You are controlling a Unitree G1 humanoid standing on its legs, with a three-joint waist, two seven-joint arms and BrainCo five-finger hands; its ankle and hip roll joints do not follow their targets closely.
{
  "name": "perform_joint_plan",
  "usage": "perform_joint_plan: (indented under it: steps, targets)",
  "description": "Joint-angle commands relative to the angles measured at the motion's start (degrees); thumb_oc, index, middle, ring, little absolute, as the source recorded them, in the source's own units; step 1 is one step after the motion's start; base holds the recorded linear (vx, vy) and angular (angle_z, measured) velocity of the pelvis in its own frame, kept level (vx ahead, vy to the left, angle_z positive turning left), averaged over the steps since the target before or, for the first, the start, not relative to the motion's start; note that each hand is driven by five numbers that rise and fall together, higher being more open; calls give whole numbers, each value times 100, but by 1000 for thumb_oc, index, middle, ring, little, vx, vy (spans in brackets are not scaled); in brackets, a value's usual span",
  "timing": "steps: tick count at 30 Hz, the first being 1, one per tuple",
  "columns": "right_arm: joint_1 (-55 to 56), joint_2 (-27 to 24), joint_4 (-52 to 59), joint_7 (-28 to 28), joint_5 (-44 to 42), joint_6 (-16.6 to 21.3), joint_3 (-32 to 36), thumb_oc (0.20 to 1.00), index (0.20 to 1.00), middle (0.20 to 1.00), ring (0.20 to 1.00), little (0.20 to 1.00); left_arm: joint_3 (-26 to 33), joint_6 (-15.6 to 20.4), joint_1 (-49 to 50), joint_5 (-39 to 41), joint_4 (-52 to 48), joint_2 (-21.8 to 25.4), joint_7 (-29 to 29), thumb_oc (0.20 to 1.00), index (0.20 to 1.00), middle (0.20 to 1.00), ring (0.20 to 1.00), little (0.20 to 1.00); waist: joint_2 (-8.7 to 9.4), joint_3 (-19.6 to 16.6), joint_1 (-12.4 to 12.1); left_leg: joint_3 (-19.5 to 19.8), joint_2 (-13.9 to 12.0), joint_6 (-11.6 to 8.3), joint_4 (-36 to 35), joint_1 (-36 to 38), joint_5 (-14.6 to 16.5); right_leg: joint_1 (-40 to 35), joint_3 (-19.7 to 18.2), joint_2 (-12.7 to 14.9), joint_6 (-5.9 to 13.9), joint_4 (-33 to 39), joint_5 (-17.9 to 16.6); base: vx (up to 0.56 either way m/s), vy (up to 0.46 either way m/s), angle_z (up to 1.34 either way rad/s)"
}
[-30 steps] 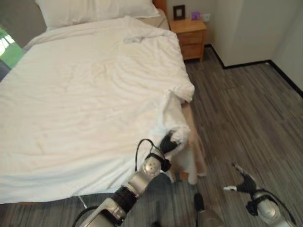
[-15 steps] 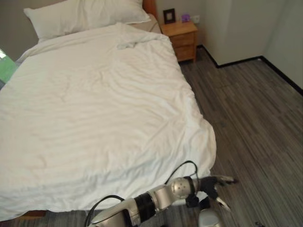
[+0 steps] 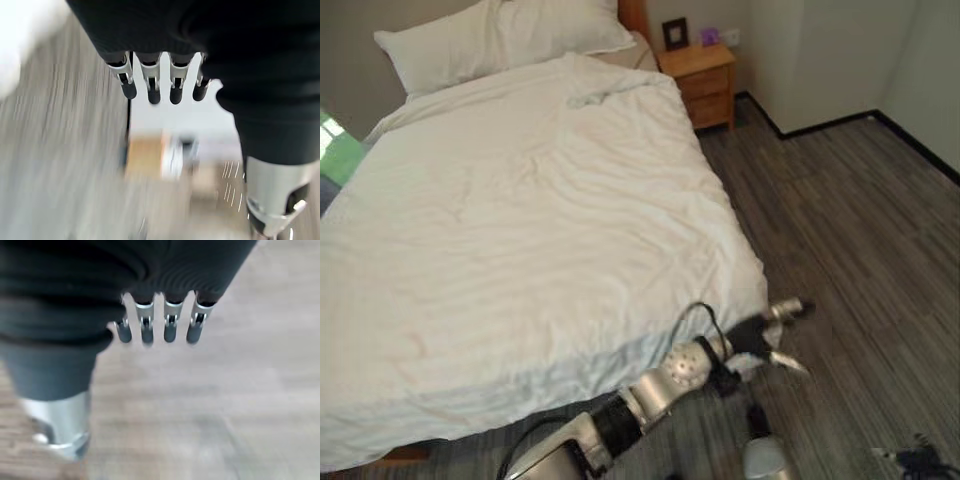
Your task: Making the bed.
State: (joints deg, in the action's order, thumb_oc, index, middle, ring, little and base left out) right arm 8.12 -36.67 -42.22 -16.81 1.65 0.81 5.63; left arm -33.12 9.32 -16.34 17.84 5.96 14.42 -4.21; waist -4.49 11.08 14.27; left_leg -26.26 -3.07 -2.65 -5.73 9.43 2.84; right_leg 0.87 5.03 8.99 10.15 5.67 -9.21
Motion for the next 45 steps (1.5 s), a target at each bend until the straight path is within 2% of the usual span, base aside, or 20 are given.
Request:
perform_joint_plan:
  steps: [1,2,3,5,6,7,8,10,11,12,13,15,20,22,26,33,35,37,39,45]
  targets:
    - [-501,-173,655,-547,178,461,-5,200,200,200,200,200,812,391,482,194,93,651,644,1000,1000,1000,1000,1000,437,-269,-333,769,-350,-197,73,1,-174,-380,252,223,132,-67,423,59,-33,33]
    - [-643,-359,1581,-392,192,645,196,200,200,200,200,200,1657,391,1118,196,221,945,694,1000,1000,1000,1000,1000,467,-324,-499,828,-381,-218,73,-31,-204,-408,349,212,106,-67,441,74,-32,38]
    - [-842,-183,2011,-195,-133,770,243,200,200,200,200,200,2289,358,1616,141,354,1056,714,1000,1000,1000,1000,1000,479,-350,-703,889,-412,-238,73,-62,-206,-445,448,203,87,-67,479,71,-39,34]
    - [-1180,134,2215,55,-808,896,81,200,200,200,200,200,2923,286,2049,197,604,1112,727,1000,1000,1000,1000,1000,528,-383,-896,992,-444,-269,73,-148,-266,-461,584,195,57,-67,512,33,-33,38]
    - [-1192,139,2213,57,-813,896,70,200,200,200,200,200,2938,282,2055,197,596,1118,724,1000,1000,1000,1000,1000,541,-391,-882,996,-441,-269,73,-176,-298,-436,586,198,48,-67,489,28,-33,55]
    - [-1520,453,2164,263,-1651,1044,-94,200,200,200,200,200,3481,293,2366,276,856,1112,813,1000,1000,1000,1000,1000,563,-384,-1127,1095,-459,-304,73,-246,-328,-456,718,193,36,-67,528,3,-27,56]
    - [-1540,454,2151,266,-1659,1051,-107,200,200,200,200,200,3498,290,2369,276,850,1114,811,1000,1000,1000,1000,1000,574,-398,-1110,1101,-454,-302,73,-284,-362,-422,721,197,28,-67,503,27,-29,54]
    - [-2070,798,1918,506,-2935,1248,-251,200,200,200,200,200,3962,335,2655,450,1095,1056,907,1000,1000,1000,1000,1000,576,-316,-1457,1238,-490,-365,73,-466,-441,-386,909,196,16,-67,550,-33,-31,56]
    - [-2093,796,1898,515,-2947,1259,-261,200,200,200,200,200,3975,332,2654,451,1090,1057,905,1000,1000,1000,1000,1000,585,-329,-1443,1243,-485,-361,73,-507,-475,-349,912,201,8,-67,525,-112,-41,57]
    - [-2602,1138,1693,639,-4006,1459,-280,200,200,200,200,200,4110,378,2864,652,1139,939,952,1000,1000,1000,1000,1000,524,-179,-1721,1354,-506,-412,73,-714,-547,-263,1058,214,9,-67,553,-99,-20,40]
    - [-2624,1133,1671,653,-4021,1469,-285,200,200,200,200,200,4120,375,2859,653,1135,937,951,1000,1000,1000,1000,1000,530,-196,-1708,1362,-501,-407,73,-763,-584,-219,1063,219,1,-67,524,-141,-30,36]
    - [-3291,1686,1500,774,-5335,1817,-94,200,200,200,200,200,4081,491,3094,975,1307,727,953,1000,1000,1000,1000,1000,350,60,-2056,1532,-515,-496,73,-1148,-710,57,1227,237,-17,-67,531,-201,-30,35]
    - [-3863,2103,1357,586,-5916,2261,151,200,200,200,200,200,3883,720,3035,1300,1779,480,969,1000,1000,1000,1000,1000,69,315,-2264,1632,-582,-633,73,-1686,-969,515,1344,272,-49,-67,463,-138,-37,43]
    - [-3717,2257,1227,465,-5881,2322,260,200,200,200,200,200,3685,738,2941,1363,1990,319,951,1000,1000,1000,1000,1000,-84,386,-2250,1589,-651,-679,73,-1863,-998,650,1373,268,-43,-67,517,-47,-49,14]
    - [-3305,2274,1289,499,-5599,2256,439,200,200,200,200,200,3461,649,2912,1151,2085,311,811,1000,1000,1000,1000,1000,-174,356,-2139,1567,-687,-679,73,-1888,-1018,683,1360,227,-66,-67,537,20,-23,-2]
    - [-2334,1814,1114,689,-5389,2050,930,200,200,200,200,200,3173,363,2775,1097,2257,224,573,1000,1000,1000,1000,1000,-264,269,-1598,1254,-747,-617,73,-1592,-906,669,965,95,-87,-67,630,27,-23,-27]
    - [-1955,1620,1004,837,-5483,1909,1112,200,200,200,200,200,3009,344,2576,1160,2189,202,507,1000,1000,1000,1000,1000,-345,333,-1261,1047,-735,-599,73,-1423,-833,695,742,38,-67,-67,638,13,-32,-72]
    - [-1961,1608,996,849,-5493,1910,1117,200,200,200,200,200,3005,347,2568,1161,2192,196,506,1000,1000,1000,1000,1000,-349,334,-1278,1032,-738,-594,73,-1443,-867,725,725,34,-78,-67,600,-19,-14,-52]
    - [-1788,1352,382,899,-5742,1845,1476,200,200,200,200,200,2766,355,2533,1386,2082,-8,373,1000,1000,1000,1000,1000,-554,348,-998,809,-718,-591,73,-1312,-771,794,508,-1,-13,-67,645,22,-2,-67]
    - [-1613,1089,144,907,-5700,1775,1677,200,200,200,200,200,2654,327,2576,1539,1958,-160,257,1000,1000,1000,1000,1000,-781,295,-843,617,-720,-563,73,-1117,-746,761,371,-53,-31,-67,662,29,-2,-43]
